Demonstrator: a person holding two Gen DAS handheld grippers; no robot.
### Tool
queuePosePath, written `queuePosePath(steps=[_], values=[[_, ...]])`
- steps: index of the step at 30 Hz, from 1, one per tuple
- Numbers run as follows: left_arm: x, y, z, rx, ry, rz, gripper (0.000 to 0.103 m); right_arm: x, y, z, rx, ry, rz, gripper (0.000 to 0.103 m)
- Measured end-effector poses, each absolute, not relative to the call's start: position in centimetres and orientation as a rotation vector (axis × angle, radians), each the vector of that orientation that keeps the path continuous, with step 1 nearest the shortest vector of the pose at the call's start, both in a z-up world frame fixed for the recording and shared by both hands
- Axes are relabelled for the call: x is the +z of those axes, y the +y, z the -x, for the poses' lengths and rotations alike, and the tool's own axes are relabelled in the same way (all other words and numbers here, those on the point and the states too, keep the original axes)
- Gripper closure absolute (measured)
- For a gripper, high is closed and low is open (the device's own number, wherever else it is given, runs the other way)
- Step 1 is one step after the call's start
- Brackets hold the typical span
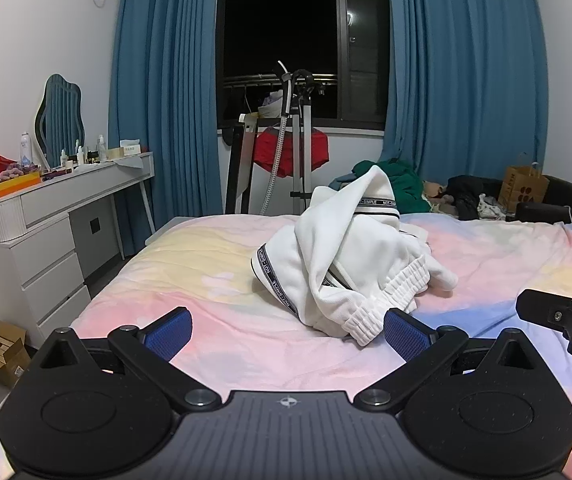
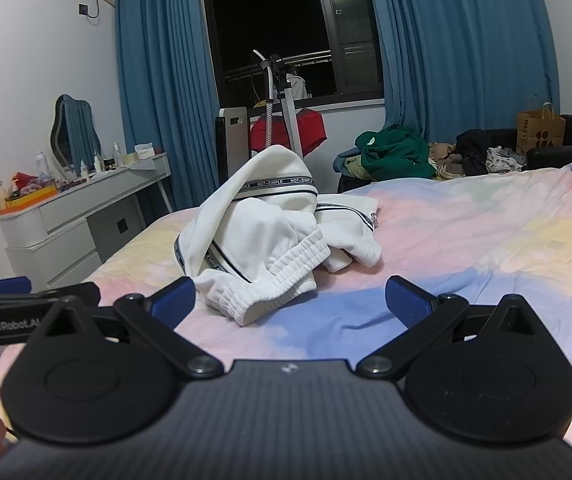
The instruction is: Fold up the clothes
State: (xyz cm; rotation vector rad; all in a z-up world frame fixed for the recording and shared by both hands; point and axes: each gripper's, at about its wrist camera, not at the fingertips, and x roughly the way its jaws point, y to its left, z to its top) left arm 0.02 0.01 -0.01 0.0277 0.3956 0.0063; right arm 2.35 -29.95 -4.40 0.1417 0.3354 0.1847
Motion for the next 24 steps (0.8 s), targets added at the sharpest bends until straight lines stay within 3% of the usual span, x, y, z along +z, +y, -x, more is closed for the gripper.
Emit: queuePosePath(steps=[24], values=[[-0.34,0.45,-0.18,0.040,0.384,-0.010,0.001,-4.50,-30.27,-2.35,0.179,0.300,-0.166,0.000]])
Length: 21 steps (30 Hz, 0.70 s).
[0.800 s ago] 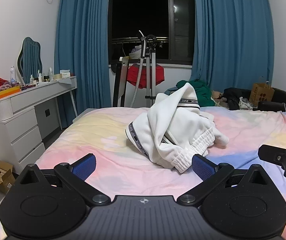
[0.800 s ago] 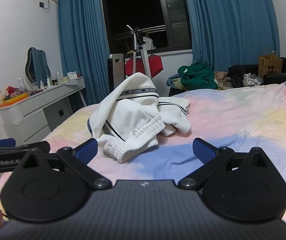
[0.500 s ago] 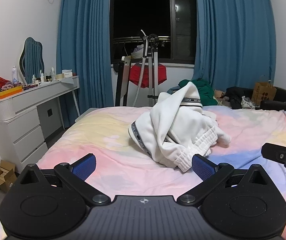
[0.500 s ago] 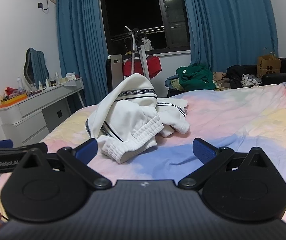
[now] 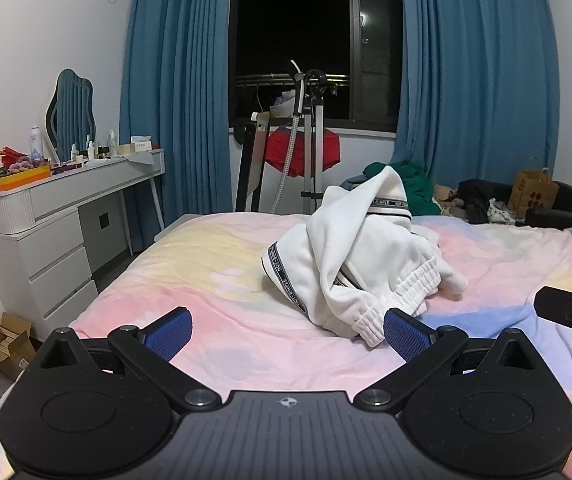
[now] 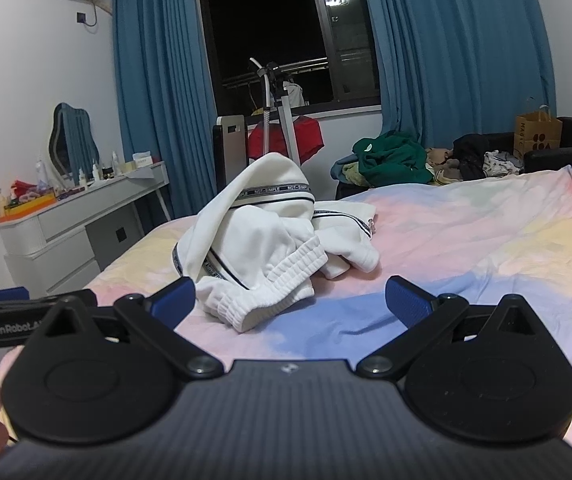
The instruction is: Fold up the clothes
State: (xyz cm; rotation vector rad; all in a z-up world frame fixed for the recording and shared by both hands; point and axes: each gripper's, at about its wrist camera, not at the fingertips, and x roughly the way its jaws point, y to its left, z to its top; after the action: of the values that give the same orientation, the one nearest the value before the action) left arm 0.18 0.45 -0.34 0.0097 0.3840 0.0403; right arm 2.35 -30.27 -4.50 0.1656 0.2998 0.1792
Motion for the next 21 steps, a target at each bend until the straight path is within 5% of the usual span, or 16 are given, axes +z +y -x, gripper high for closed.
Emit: queuePosePath(steps=[21], values=[[-0.08,1.26,0.00,0.039,0.368,0.028,0.001,-4.82,-30.27,-2.39,0.196,0.293,-0.186,0.000]])
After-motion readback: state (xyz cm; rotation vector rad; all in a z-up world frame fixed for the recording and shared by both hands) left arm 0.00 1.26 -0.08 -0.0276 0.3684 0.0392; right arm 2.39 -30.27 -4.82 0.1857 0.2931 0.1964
